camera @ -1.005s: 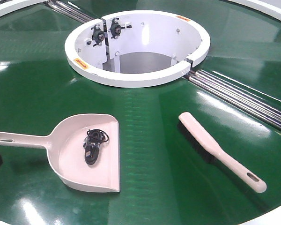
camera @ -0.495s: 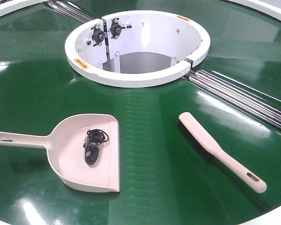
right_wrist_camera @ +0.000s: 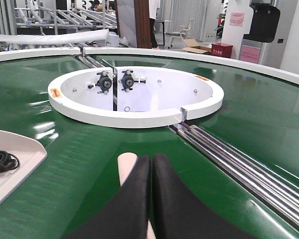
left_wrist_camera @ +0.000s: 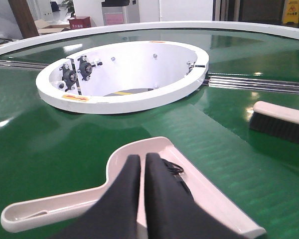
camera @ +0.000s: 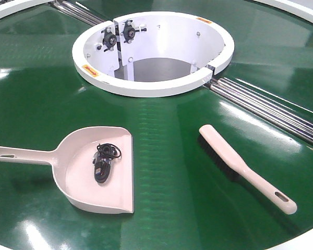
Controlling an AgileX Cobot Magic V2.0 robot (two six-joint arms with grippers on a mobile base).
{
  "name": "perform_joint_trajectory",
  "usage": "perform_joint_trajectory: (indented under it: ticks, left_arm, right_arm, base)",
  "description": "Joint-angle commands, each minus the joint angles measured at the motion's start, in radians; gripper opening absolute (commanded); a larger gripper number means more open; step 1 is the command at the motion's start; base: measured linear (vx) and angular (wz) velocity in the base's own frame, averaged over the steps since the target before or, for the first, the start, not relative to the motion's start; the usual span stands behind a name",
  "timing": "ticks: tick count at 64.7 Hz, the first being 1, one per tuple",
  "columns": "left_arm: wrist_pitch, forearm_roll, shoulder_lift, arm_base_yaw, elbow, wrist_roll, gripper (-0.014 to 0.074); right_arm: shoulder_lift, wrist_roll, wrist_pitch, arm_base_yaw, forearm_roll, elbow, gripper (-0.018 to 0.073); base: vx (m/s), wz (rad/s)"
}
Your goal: Clean and inspect green conveyor with broom and dustpan
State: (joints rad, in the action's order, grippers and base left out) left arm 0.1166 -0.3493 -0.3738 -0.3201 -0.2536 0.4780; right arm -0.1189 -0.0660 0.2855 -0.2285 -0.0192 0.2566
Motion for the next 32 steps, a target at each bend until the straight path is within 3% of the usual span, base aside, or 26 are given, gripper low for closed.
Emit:
perform_joint_trajectory:
  ticks: [1, 8, 13, 17, 25, 32]
  left_arm:
    - [-0.117, -0.004, -0.005, -0.007, 0.001, -0.004, -0.0007]
    - [-0.117, -0.006, 0.023, 0.021, 0.047, -0.019, -0.0007]
    - [-0.139, 0.014, 0.055, 0.062, 0.100, -0.081, -0.0007]
    - [-0.162, 0.079, 0.088, 0.099, 0.147, -0.182, -0.0007]
    - [-0.193, 0.270, 0.163, 0.139, 0.239, -0.478, -0.0007]
    - [-0.208, 0.388, 0.229, 0.139, 0.294, -0.604, -0.0006]
  right_arm:
    - [-0.010, -0.009, -0.080, 0.006, -0.004, 0.025, -0.0008]
    - [-0.010, -0.009, -0.080, 0.006, -0.004, 0.025, -0.0008]
    - [-0.010, -0.009, -0.080, 0.006, -0.004, 0.025, -0.0008]
    - [-0.010, -0.009, -0.080, 0.006, -0.004, 0.025, -0.0008]
    - [-0.010, -0.009, -0.080, 0.006, -0.004, 0.025, -0.0008]
    - [-0.010, -0.009, -0.080, 0.006, -0.004, 0.025, -0.0008]
  base:
    - [0.00, 0.00]
    - [0.00, 0.00]
    - [0.00, 0.00]
    - [0.00, 0.00]
    - [0.00, 0.00]
    - [0.00, 0.00]
